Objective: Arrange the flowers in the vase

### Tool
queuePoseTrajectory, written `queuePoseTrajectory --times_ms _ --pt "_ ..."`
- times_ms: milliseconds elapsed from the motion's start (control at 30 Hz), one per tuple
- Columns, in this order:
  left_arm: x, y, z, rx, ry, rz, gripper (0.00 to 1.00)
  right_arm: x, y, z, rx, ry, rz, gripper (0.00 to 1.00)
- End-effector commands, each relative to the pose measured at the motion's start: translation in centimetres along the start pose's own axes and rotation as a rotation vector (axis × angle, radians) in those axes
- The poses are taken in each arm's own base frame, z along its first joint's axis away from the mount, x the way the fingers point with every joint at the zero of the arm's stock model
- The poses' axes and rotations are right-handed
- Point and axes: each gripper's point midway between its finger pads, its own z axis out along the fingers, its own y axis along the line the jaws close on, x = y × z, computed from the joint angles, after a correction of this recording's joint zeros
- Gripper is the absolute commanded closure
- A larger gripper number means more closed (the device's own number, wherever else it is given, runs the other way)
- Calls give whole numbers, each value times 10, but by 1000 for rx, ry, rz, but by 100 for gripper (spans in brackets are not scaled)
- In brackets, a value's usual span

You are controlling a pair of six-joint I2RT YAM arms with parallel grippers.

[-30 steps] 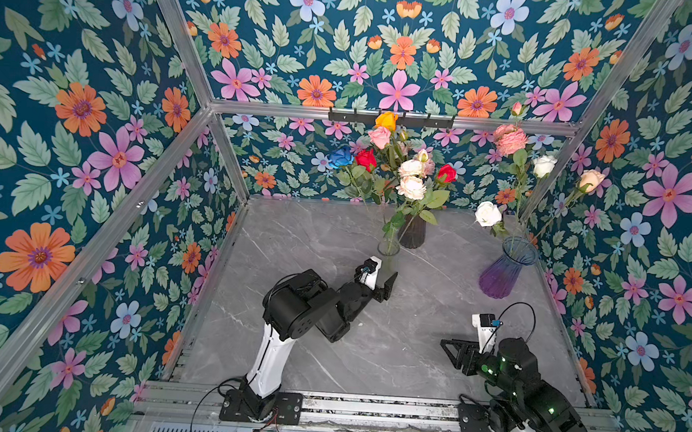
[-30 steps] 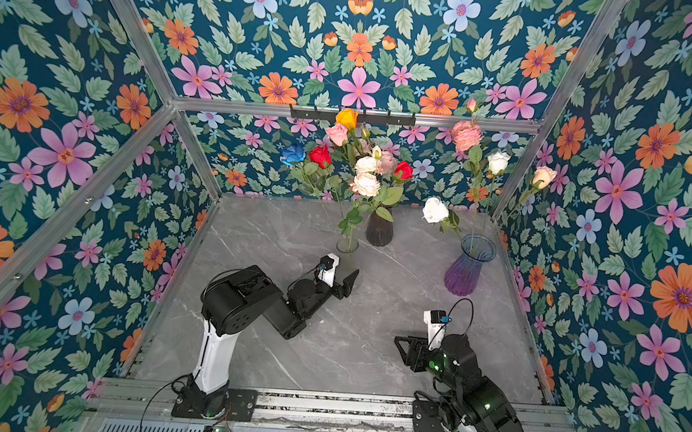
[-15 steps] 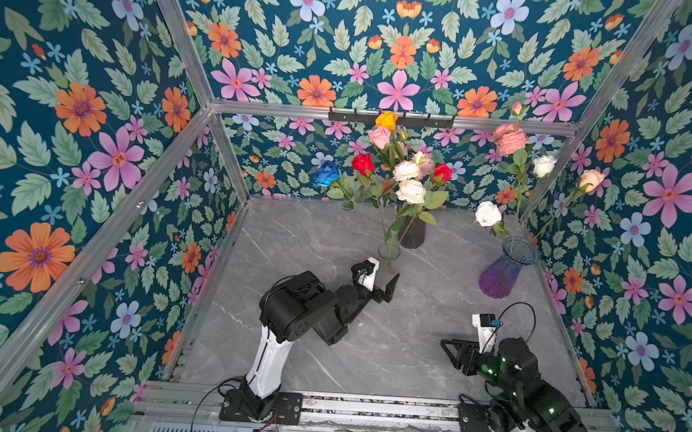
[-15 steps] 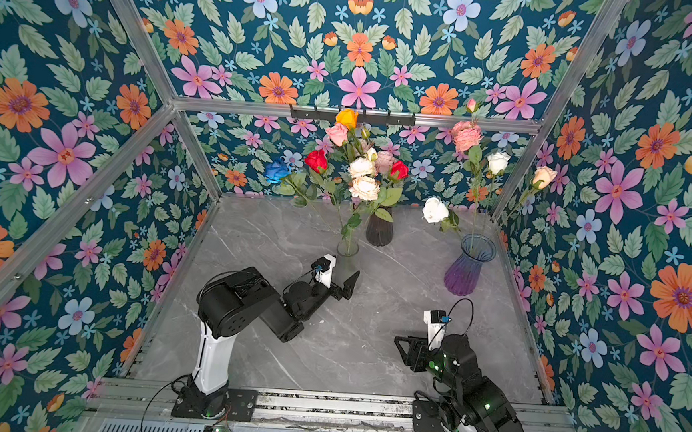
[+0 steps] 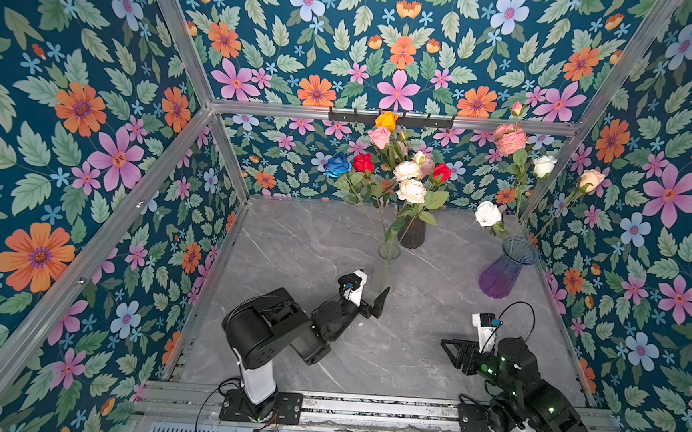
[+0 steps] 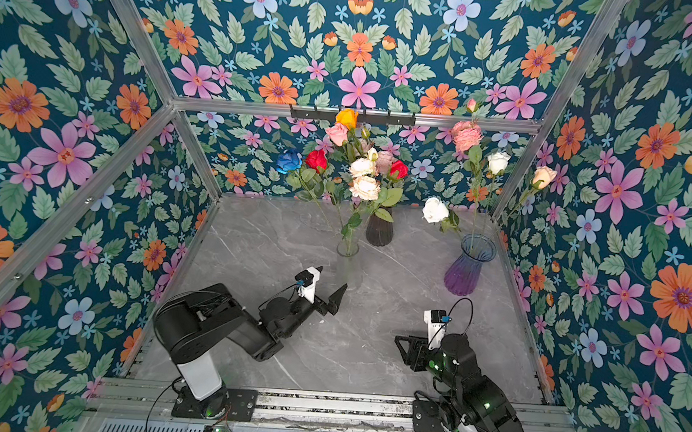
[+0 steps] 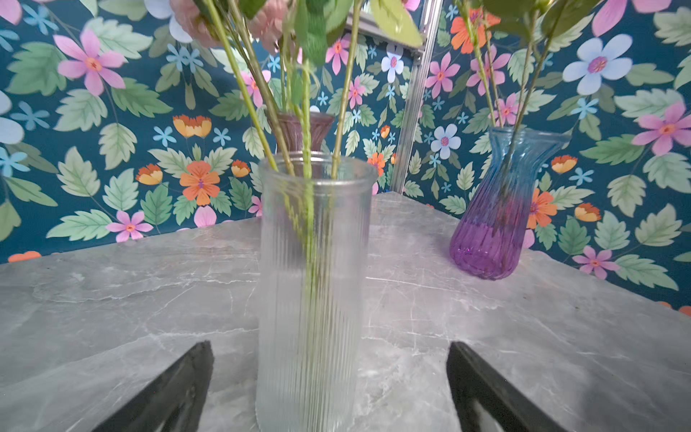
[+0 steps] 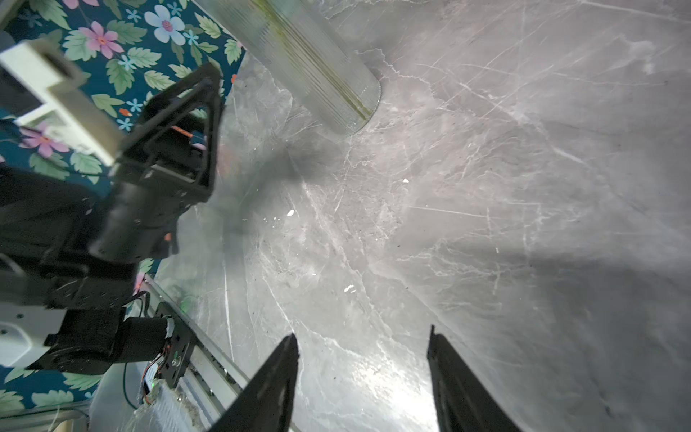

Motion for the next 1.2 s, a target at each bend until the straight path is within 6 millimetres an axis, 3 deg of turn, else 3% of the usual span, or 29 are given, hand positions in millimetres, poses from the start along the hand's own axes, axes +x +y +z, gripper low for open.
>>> queuePoseTrajectory --times_ms 0,67,200,367,567,700,833,1033,1100,1167 --pt "-23 14 -14 -21 -32 -28 0 -12 4 8 13 -10 -20 42" --pt "-21 27 -14 -20 38 -56 0 -14 3 23 38 44 -40 41" --pt "-41 54 -29 -69 22 -66 0 -29 4 53 98 113 -96 39" --pt "-52 116 -59 -296 7 -76 0 -77 4 70 192 26 -208 37" --pt "-56 158 -94 -518 25 24 0 -136 -13 52 401 -217 -448 22" --pt "-66 180 -128 -701 -52 94 0 -159 -22 29 501 -445 -628 8" --pt "-65 193 -146 -812 -44 203 0 -162 -40 20 565 -513 -678 1" --pt "-44 211 -156 -916 10 300 0 -161 -100 21 607 -578 -527 1" --pt "-35 220 -158 -947 14 291 0 -161 -109 26 607 -581 -518 1" --pt "-31 226 -146 -953 40 309 0 -169 -106 32 595 -614 -561 1"
